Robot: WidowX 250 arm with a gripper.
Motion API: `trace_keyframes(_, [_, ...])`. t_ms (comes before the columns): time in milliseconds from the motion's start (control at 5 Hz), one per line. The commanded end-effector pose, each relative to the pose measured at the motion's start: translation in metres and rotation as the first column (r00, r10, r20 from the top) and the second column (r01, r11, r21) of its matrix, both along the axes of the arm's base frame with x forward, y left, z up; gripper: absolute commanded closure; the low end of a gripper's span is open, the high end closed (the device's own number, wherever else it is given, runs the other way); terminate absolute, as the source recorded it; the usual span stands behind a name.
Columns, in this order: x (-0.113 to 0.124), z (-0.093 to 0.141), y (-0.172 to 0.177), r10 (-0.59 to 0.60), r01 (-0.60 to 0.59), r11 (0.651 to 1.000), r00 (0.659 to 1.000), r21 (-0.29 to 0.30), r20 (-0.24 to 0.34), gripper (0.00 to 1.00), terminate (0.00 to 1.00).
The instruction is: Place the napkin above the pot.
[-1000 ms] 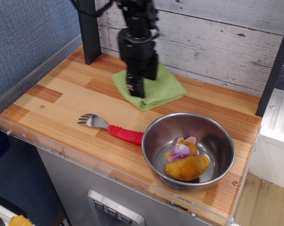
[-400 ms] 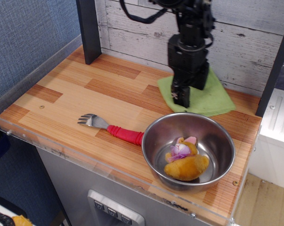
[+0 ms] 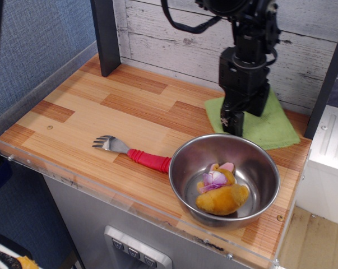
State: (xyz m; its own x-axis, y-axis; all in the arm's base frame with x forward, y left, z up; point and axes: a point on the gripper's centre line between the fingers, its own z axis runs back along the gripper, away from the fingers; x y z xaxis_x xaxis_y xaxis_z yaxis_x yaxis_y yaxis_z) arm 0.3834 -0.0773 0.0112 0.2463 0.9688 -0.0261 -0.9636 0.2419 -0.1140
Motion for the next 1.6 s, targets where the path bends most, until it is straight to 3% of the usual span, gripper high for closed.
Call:
trace_keyframes(0, [-0.002, 0.024, 0.004, -0.012, 0.011, 1.000, 0.999, 0.028, 0.041, 0.00, 0.00])
trace_keyframes(400, [0.002, 0.043, 0.015, 0.015, -0.019, 0.999, 0.997, 0.046, 0.073, 0.00, 0.00])
trace_keyframes(800, [-0.004, 0.088, 0.014, 0.046, -0.060, 0.995, 0.986, 0.083, 0.161, 0.00, 0.00])
trace_keyframes(1000, [-0.010, 0.107, 0.015, 0.083, -0.091, 0.995, 0.981, 0.041, 0.173, 0.00, 0.00])
trace_keyframes(1200, [-0.016, 0.119, 0.015, 0.101, -0.106, 0.994, 0.985, 0.023, 0.140, 0.00, 0.00])
trace_keyframes(1400, [-0.016, 0.119, 0.015, 0.101, -0.106, 0.994, 0.985, 0.023, 0.140, 0.00, 0.00])
